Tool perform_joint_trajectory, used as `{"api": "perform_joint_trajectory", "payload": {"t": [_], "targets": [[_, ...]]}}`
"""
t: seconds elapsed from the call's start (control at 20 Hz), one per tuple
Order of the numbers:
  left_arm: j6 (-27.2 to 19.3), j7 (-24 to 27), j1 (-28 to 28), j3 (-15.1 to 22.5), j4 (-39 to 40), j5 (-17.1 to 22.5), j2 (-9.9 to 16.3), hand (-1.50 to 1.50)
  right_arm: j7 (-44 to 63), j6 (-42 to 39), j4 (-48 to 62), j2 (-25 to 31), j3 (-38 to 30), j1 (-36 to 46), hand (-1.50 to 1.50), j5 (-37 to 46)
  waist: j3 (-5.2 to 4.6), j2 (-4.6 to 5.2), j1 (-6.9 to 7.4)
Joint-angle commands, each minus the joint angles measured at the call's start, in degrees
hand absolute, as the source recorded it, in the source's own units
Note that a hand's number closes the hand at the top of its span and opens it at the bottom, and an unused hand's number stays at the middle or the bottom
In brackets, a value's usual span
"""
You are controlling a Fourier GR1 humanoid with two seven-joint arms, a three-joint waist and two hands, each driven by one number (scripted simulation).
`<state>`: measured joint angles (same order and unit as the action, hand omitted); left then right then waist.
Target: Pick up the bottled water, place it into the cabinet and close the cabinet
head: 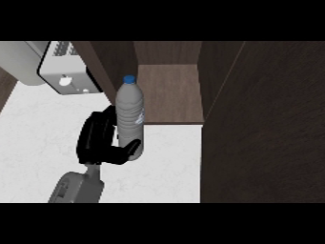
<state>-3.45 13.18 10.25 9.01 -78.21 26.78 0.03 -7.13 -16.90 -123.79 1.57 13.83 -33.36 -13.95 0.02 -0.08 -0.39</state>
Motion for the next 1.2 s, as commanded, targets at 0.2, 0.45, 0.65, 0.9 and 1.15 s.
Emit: {"api": "perform_joint_trajectory", "payload": {"t": [0.2,0.45,0.65,0.9,1.15], "targets": [[-12.2,-2.8,13.1,4.6,4.6,0.6,0.0,1.5,2.3,0.7,0.7,1.0,-0.9,2.5,-1.5,-1.6,-0.02,0.11,-0.22],[-20.6,-4.5,21.0,5.9,7.0,-5.9,0.0,1.5,3.6,2.8,-0.9,-0.6,1.8,2.4,-1.5,0.1,-0.02,0.09,-0.35],[-20.4,-2.5,30.0,5.1,18.1,-5.9,0.0,1.5,-1.1,1.1,2.9,-0.9,2.2,1.7,-1.5,0.8,-0.02,0.26,-0.85],[-26.4,-0.7,41.0,4.5,29.9,-4.5,0.0,1.5,-0.8,-0.5,2.6,1.6,-1.9,2.5,-1.5,-2.8,0.0,0.46,-1.72],[-27.0,3.3,45.8,1.3,41.0,-5.5,0.0,1.5,-2.4,-1.5,5.2,1.9,-1.9,3.4,-1.5,-2.0,-0.01,0.6,-1.87]]}}
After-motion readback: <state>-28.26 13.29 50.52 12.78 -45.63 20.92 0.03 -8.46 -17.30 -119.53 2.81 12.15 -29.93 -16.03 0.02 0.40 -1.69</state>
